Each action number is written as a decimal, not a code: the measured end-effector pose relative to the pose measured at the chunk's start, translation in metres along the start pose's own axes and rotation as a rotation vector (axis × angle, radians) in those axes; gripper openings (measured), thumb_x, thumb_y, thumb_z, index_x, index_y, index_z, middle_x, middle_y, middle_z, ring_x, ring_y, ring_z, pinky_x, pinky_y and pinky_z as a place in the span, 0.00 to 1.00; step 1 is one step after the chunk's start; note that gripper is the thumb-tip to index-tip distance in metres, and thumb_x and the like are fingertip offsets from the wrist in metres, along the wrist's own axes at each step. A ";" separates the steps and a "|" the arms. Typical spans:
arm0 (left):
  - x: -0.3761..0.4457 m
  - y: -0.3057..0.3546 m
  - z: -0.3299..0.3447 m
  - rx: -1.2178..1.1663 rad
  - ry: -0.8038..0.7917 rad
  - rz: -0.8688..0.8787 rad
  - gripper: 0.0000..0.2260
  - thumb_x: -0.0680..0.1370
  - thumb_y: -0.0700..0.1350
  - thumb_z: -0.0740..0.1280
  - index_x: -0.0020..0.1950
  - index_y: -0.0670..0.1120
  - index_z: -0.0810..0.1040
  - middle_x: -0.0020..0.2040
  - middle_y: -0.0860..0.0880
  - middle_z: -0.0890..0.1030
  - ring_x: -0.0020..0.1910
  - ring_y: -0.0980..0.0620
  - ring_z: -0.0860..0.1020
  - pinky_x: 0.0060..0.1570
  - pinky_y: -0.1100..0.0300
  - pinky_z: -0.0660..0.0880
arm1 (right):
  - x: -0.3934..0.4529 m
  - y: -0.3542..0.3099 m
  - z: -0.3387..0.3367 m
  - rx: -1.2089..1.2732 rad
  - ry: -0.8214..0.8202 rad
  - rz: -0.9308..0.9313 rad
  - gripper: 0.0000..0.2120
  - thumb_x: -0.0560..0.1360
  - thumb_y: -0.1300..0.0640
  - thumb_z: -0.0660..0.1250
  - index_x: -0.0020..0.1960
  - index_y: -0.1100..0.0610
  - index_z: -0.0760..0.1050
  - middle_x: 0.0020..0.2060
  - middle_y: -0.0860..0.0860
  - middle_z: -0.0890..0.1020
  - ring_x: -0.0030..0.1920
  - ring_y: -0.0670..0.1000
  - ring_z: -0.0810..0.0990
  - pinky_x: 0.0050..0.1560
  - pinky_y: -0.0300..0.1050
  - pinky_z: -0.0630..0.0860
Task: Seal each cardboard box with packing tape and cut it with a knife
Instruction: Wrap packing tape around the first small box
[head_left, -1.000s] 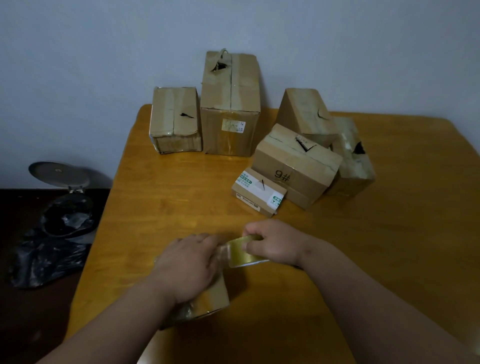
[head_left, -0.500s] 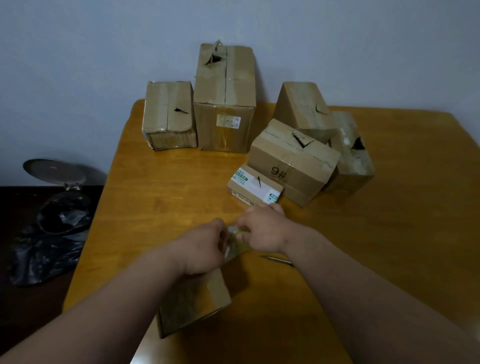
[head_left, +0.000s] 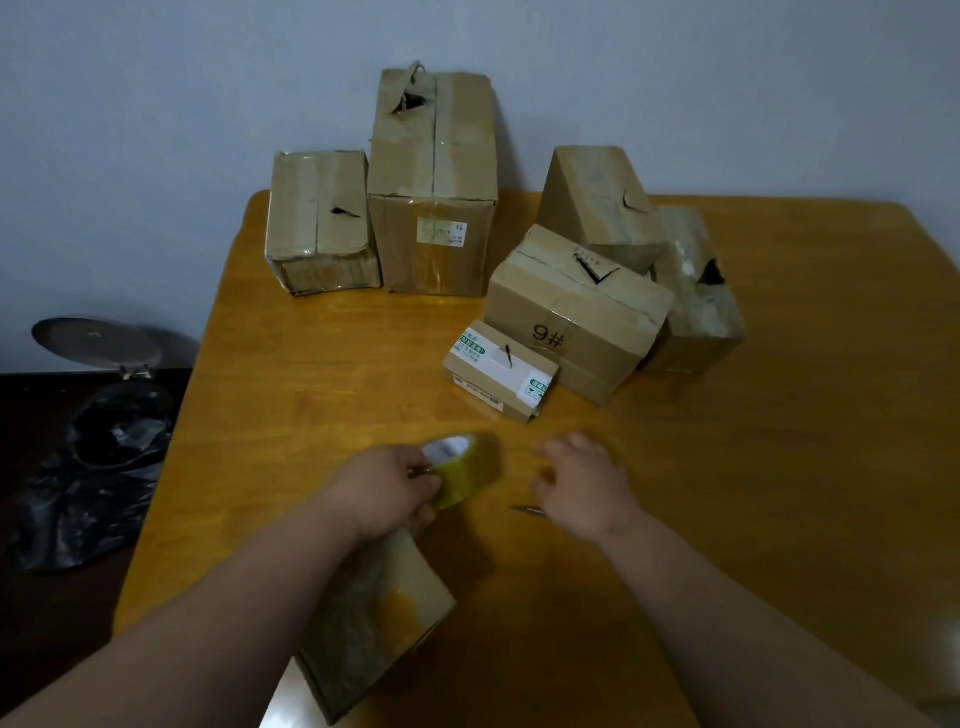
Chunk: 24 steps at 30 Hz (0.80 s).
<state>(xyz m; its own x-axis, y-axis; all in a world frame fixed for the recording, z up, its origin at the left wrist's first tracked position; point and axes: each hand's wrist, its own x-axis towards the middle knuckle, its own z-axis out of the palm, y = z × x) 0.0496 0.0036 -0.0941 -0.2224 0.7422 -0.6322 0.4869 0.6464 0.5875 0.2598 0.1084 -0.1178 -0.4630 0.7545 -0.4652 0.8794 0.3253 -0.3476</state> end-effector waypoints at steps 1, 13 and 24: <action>-0.001 -0.003 0.000 -0.087 0.041 -0.019 0.05 0.80 0.47 0.65 0.46 0.49 0.78 0.35 0.51 0.85 0.30 0.55 0.81 0.38 0.60 0.75 | -0.004 0.010 0.005 -0.117 -0.066 0.039 0.19 0.78 0.47 0.61 0.68 0.47 0.67 0.65 0.50 0.69 0.67 0.56 0.66 0.66 0.55 0.64; -0.009 -0.008 0.004 -0.727 0.198 -0.157 0.10 0.83 0.48 0.60 0.49 0.44 0.76 0.40 0.47 0.86 0.24 0.55 0.77 0.28 0.63 0.72 | -0.020 0.013 0.004 0.002 -0.050 -0.046 0.02 0.83 0.53 0.54 0.52 0.50 0.64 0.41 0.50 0.77 0.42 0.53 0.77 0.39 0.46 0.71; -0.012 -0.015 0.009 -0.670 0.369 0.026 0.12 0.83 0.53 0.58 0.42 0.58 0.77 0.44 0.49 0.86 0.37 0.48 0.76 0.45 0.49 0.74 | -0.046 -0.081 -0.046 -0.182 -0.019 -0.397 0.04 0.78 0.57 0.59 0.52 0.50 0.70 0.37 0.46 0.72 0.36 0.48 0.72 0.30 0.42 0.67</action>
<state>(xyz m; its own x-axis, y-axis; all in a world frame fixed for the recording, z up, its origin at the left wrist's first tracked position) 0.0526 -0.0167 -0.0997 -0.5430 0.6934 -0.4736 -0.0948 0.5098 0.8550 0.2149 0.0734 -0.0303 -0.7696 0.5407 -0.3397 0.6372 0.6847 -0.3537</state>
